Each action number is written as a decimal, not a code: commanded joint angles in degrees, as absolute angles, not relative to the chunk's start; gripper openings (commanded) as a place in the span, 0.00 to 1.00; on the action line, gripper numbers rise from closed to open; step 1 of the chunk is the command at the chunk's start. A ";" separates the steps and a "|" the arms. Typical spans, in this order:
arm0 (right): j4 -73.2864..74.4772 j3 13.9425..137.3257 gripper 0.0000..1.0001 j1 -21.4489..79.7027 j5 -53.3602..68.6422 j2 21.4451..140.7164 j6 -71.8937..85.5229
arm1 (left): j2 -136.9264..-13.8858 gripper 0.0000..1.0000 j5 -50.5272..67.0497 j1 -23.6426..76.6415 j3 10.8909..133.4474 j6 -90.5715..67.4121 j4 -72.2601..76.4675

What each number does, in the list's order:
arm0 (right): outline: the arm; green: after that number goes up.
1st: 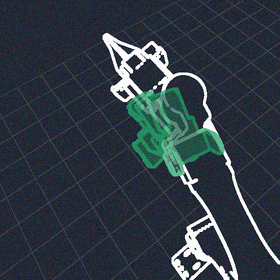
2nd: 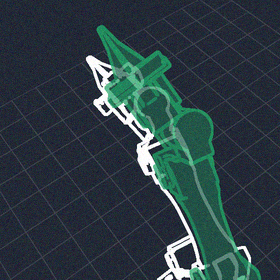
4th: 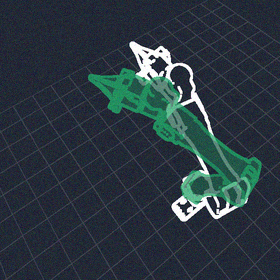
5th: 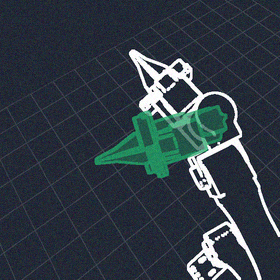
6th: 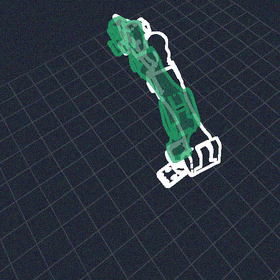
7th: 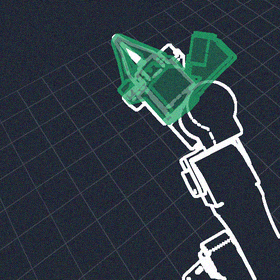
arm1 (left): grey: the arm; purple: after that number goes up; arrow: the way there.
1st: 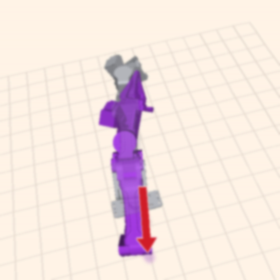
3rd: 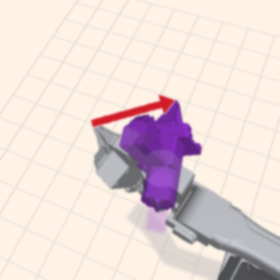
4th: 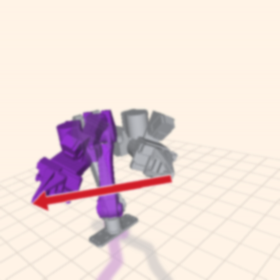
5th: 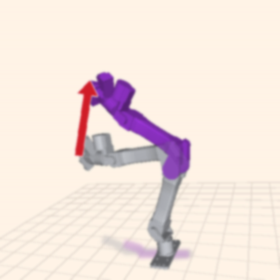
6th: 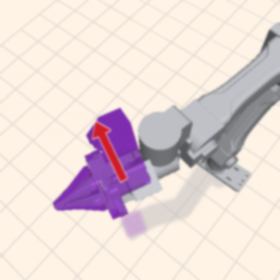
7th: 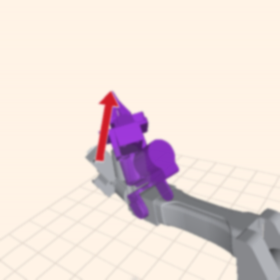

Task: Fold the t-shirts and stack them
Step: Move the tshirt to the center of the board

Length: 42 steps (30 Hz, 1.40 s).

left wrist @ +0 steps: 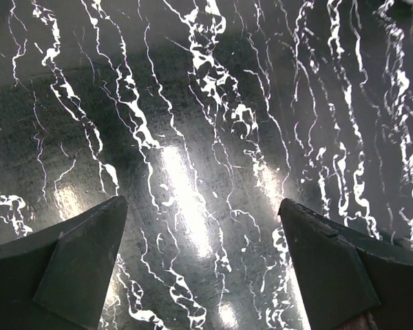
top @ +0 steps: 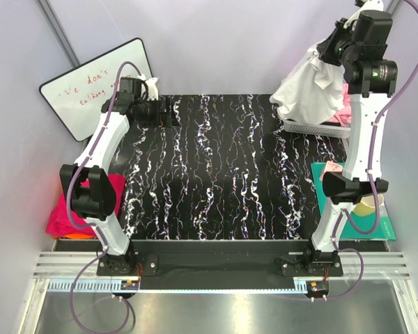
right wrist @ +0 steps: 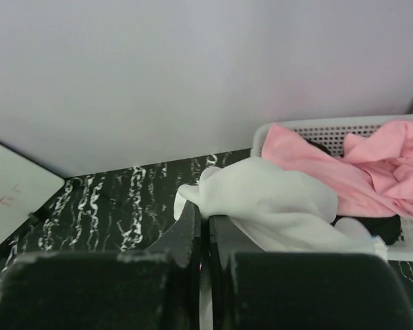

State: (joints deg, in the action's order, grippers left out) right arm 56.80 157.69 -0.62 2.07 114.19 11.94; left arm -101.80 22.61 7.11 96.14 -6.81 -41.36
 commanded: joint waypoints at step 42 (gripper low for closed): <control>63.55 119.31 0.00 29.37 -8.26 103.19 3.25 | -91.75 0.99 17.66 5.01 89.83 -7.65 -37.44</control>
